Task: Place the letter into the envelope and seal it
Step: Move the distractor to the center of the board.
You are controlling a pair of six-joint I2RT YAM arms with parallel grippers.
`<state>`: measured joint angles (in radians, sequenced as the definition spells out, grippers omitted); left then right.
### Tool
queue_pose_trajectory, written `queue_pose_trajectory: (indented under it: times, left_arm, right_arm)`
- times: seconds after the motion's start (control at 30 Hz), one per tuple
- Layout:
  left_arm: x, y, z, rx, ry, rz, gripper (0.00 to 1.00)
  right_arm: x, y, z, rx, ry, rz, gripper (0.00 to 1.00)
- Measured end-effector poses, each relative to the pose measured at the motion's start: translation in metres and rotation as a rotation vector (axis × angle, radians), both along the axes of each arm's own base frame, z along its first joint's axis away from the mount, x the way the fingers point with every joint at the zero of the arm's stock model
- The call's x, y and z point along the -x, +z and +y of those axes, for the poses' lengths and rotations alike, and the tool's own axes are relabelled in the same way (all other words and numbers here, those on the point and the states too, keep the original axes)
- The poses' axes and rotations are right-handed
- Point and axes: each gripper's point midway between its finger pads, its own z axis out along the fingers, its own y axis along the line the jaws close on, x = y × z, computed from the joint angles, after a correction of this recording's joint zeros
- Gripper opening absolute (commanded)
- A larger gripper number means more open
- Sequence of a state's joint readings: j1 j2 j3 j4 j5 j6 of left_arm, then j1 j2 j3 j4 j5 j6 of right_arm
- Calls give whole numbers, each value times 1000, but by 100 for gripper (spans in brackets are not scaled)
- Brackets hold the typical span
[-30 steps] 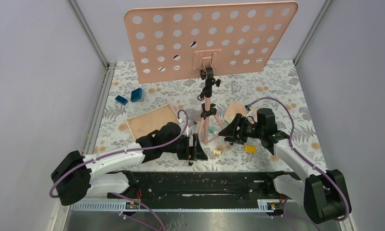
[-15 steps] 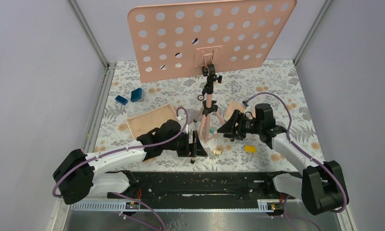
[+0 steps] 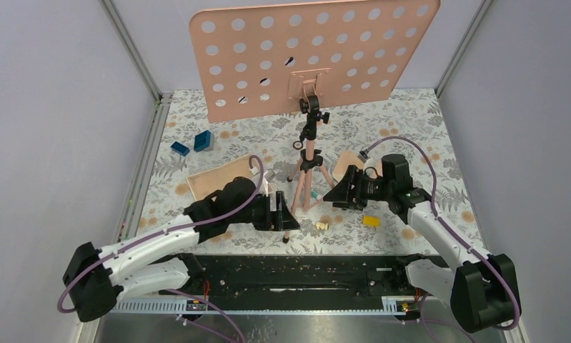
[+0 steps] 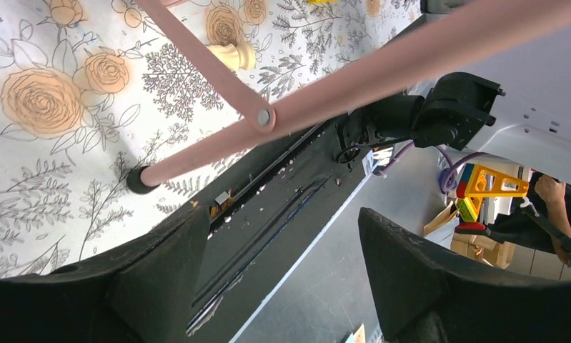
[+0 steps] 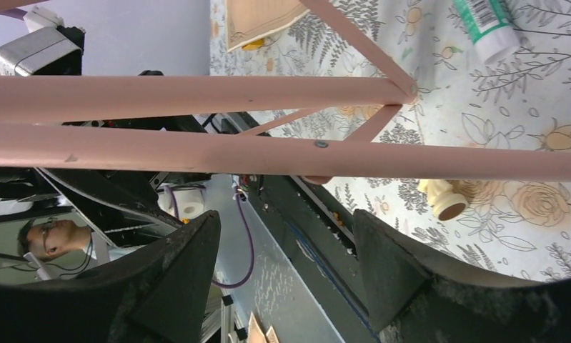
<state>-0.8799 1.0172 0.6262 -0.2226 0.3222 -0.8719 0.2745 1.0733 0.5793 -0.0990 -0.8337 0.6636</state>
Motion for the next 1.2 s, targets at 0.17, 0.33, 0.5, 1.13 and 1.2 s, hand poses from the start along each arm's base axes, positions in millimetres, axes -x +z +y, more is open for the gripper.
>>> queue_pose_trajectory:
  times: [0.17, 0.33, 0.5, 1.13, 1.2]
  left_arm:
    - [2, 14, 18, -9, 40, -35, 79]
    - [-12, 22, 46, -32, 161, -67, 80]
    - [-28, 28, 76, -53, 300, -100, 80]
    - [-39, 19, 101, -122, 428, -100, 80]
    - [-40, 19, 101, -123, 429, -100, 80]
  right_arm:
    - [6, 13, 11, -79, -3, -24, 75]
    - [17, 19, 33, -159, 25, -10, 74]
    - [12, 16, 52, -201, 28, 29, 73]
    - [-14, 0, 78, -236, -12, 84, 73]
    - [-16, 0, 78, -234, -22, 86, 73]
